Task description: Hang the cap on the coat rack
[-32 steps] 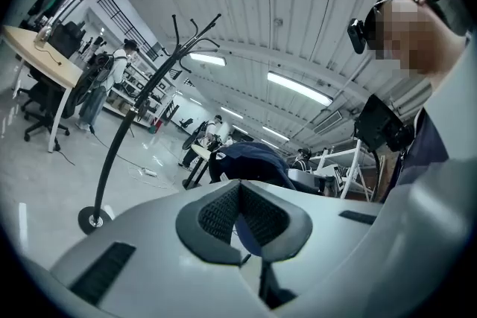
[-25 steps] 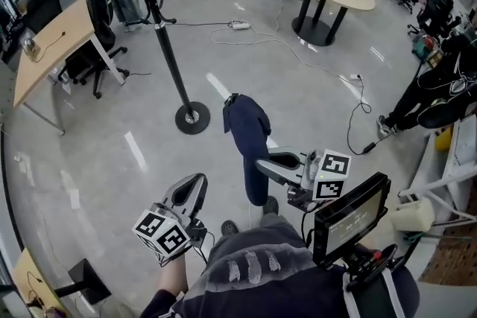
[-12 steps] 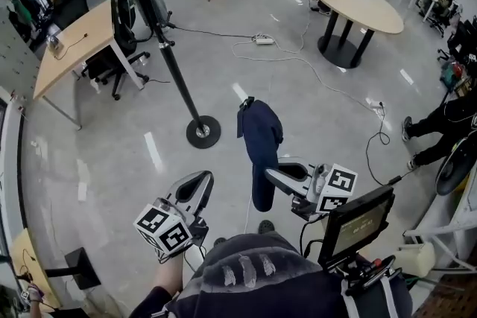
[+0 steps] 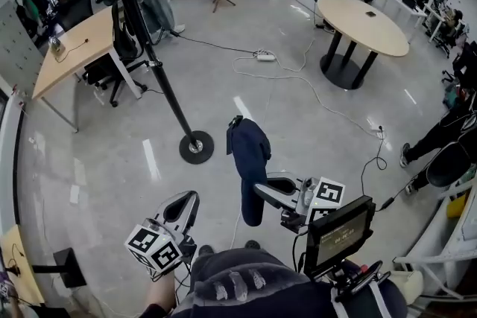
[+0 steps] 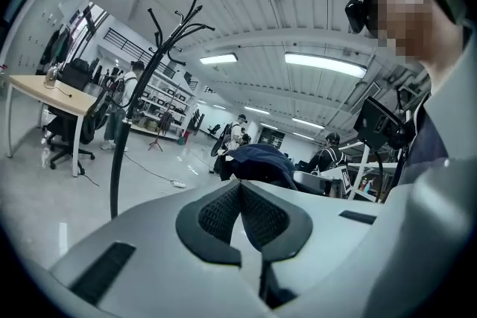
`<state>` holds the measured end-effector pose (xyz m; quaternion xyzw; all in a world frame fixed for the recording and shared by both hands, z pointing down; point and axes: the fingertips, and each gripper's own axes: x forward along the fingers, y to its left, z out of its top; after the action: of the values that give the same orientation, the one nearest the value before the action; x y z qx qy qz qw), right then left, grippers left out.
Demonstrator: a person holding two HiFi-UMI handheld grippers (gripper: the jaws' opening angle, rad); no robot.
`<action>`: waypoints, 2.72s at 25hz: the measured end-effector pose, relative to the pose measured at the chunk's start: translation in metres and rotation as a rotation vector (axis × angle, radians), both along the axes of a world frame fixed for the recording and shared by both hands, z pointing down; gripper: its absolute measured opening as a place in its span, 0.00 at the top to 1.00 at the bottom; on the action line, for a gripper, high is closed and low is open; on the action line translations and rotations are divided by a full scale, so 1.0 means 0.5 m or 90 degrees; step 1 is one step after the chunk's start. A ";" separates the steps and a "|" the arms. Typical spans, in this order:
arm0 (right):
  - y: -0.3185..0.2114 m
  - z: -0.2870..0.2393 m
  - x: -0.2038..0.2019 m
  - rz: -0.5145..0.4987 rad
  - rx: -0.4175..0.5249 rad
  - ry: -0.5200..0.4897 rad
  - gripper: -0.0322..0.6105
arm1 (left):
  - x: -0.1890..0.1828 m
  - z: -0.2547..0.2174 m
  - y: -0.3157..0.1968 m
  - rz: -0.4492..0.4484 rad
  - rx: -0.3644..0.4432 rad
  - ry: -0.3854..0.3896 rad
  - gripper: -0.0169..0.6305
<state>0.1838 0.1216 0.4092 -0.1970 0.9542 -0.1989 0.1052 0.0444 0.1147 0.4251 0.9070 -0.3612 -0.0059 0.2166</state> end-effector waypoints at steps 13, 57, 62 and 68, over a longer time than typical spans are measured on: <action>-0.145 -0.026 -0.106 0.056 0.015 0.035 0.90 | -0.128 0.006 -0.176 0.020 0.019 0.059 0.96; -0.587 -0.051 0.024 -0.063 0.058 -0.023 0.90 | 0.012 -0.018 -0.529 -0.061 0.032 -0.036 0.96; -0.632 -0.099 0.032 -0.087 0.107 -0.042 0.90 | 0.009 -0.015 -0.541 -0.090 0.020 -0.038 0.96; -0.676 -0.126 -0.030 -0.102 0.124 0.000 0.90 | -0.036 -0.034 -0.589 -0.104 0.044 -0.014 0.96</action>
<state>0.1686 -0.2165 0.3462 -0.1086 0.9817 -0.1131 0.1076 0.0263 -0.1799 0.4080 0.8816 -0.4357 -0.0259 0.1796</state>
